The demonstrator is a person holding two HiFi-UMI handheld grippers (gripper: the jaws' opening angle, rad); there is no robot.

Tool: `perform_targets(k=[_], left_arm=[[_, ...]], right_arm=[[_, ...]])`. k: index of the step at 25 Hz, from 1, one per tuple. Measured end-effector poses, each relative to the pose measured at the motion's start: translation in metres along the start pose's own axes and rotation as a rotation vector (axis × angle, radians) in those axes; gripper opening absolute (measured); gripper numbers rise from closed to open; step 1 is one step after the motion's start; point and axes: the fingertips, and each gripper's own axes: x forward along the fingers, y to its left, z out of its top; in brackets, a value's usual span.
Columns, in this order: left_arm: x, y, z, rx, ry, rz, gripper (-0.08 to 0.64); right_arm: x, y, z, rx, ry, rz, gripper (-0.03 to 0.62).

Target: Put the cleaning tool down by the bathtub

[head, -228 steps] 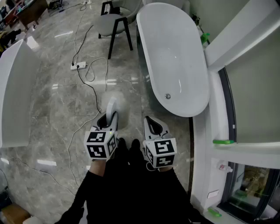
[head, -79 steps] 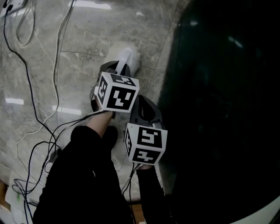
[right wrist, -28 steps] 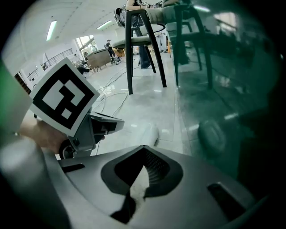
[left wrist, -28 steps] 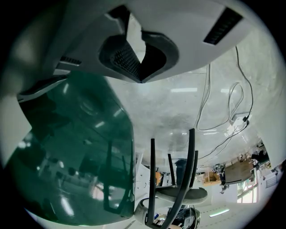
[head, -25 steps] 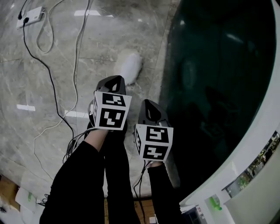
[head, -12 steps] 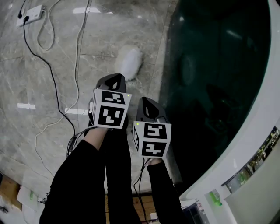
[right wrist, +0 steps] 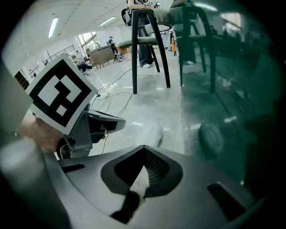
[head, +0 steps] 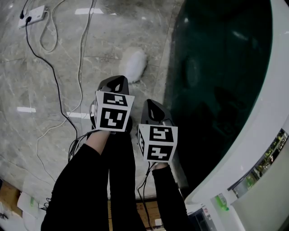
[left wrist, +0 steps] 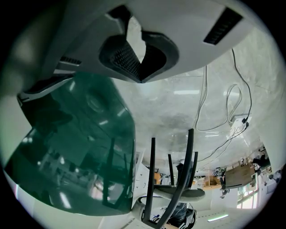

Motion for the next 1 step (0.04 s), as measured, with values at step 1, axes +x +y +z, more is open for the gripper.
perform_targets(k=[1], left_arm=[[-0.0005,0.0002,-0.0005,-0.003,0.000,0.001,0.008]], right_arm=[[-0.0005,0.0003,-0.0002,0.001,0.001,0.000,0.000]])
